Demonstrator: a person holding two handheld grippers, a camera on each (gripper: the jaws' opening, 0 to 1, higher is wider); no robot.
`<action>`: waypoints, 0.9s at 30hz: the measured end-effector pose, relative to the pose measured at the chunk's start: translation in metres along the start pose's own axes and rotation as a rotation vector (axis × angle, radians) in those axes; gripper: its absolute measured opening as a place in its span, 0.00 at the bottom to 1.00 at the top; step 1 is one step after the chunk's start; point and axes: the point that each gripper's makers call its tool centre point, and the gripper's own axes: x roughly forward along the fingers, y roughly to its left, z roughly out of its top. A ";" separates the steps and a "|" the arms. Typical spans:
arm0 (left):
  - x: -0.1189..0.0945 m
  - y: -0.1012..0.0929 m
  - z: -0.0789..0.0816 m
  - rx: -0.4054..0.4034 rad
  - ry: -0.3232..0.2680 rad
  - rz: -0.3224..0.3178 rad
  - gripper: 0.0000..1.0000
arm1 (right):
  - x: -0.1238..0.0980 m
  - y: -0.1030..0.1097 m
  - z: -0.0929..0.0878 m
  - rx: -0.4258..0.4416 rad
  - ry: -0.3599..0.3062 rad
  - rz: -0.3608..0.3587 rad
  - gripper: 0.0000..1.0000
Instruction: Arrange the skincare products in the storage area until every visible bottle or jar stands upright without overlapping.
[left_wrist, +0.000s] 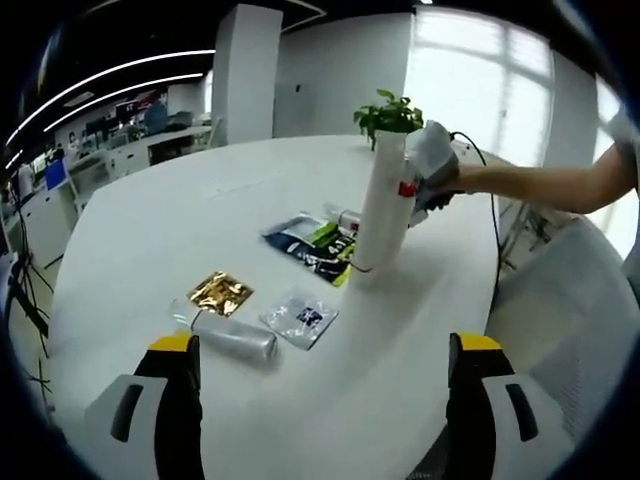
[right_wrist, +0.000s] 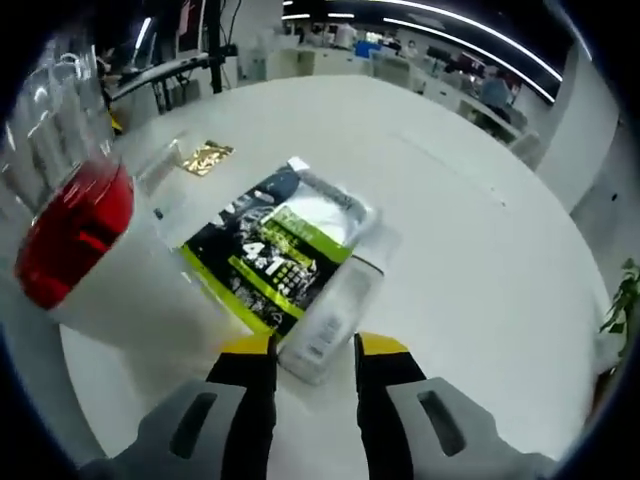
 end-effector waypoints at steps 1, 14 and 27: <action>0.000 0.000 0.000 -0.001 0.001 0.000 0.95 | 0.000 0.000 0.002 0.021 0.001 0.015 0.30; 0.001 0.000 0.001 -0.003 0.000 -0.004 0.95 | 0.002 -0.005 0.015 0.110 -0.023 0.013 0.32; 0.000 0.001 0.001 -0.006 0.002 -0.003 0.94 | 0.011 -0.010 0.006 0.120 0.035 0.041 0.29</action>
